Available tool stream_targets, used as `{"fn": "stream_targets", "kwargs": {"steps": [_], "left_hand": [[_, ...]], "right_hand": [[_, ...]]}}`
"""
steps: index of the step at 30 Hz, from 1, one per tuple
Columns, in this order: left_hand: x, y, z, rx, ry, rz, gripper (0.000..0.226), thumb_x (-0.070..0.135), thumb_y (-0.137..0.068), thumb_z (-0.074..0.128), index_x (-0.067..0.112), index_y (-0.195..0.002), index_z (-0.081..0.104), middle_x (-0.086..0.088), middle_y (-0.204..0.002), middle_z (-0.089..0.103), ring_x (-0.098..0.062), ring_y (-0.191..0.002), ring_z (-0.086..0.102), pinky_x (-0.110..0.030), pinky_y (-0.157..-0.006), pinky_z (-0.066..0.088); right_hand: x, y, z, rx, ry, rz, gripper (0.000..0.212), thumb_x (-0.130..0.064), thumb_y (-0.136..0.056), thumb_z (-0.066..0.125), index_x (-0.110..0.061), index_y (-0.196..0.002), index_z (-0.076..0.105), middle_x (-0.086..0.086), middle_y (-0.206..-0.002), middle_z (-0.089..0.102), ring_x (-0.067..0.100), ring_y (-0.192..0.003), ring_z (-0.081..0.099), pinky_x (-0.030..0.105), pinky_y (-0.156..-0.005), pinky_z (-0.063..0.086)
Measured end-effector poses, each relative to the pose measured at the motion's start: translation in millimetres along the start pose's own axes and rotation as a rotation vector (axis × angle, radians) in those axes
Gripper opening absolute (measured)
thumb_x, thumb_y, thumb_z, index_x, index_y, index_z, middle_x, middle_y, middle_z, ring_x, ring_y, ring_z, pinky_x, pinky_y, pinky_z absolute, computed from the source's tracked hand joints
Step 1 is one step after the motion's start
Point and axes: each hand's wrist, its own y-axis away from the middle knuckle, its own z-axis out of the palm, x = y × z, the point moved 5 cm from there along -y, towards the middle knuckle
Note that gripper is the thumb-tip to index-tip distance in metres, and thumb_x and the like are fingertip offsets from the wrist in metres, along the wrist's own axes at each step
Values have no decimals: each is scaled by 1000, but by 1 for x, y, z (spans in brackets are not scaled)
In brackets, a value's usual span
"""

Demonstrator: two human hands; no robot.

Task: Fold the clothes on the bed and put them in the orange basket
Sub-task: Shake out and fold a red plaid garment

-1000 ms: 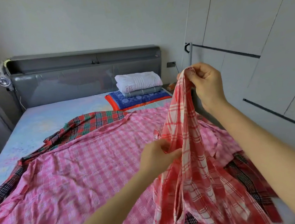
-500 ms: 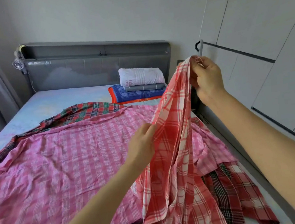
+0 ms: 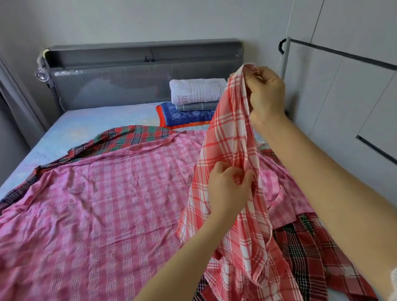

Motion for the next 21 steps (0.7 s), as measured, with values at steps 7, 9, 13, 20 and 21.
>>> {"fn": "stream_targets", "kwargs": {"steps": [7,9,13,20,21], "left_hand": [[-8,-3,-1,42,-16,-21,28,14,-90,50,3,-64,51,-1,-74,46,-15,-61,40,-23,-53,32],[-16,0,-5,39,-78,-38,26,9,-86,51,5,-61,45,-1,-72,44,-11,-55,33,-17,-48,21],[-29,7,-9,-24,-134,-53,22,12,-81,56,9,-60,50,0,-74,47,-15,-62,40,-17,-50,28],[-114,52,-39,-86,-225,-243,15,8,-77,55,6,-87,65,0,-84,52,-22,-75,53,-36,-65,49],[-132,56,-44,-116,-302,-304,15,10,-79,55,5,-87,66,-1,-83,53,-22,-73,54,-33,-62,49]], "right_hand": [[-5,0,6,49,-33,3,15,-14,-91,60,-14,-76,63,12,-84,68,28,-84,66,40,-80,56],[-6,-1,7,66,-25,10,15,-15,-90,61,-14,-75,63,12,-84,67,28,-83,65,41,-80,55],[-10,2,10,94,-19,-10,15,-15,-89,62,-15,-74,63,13,-84,67,29,-81,65,39,-77,56],[-24,-11,-11,263,-49,0,20,-15,-86,66,-18,-67,61,0,-71,63,19,-74,62,36,-75,56],[-27,-12,-14,278,-53,-7,21,-15,-86,66,-18,-66,60,-2,-69,62,16,-70,60,34,-73,55]]}}
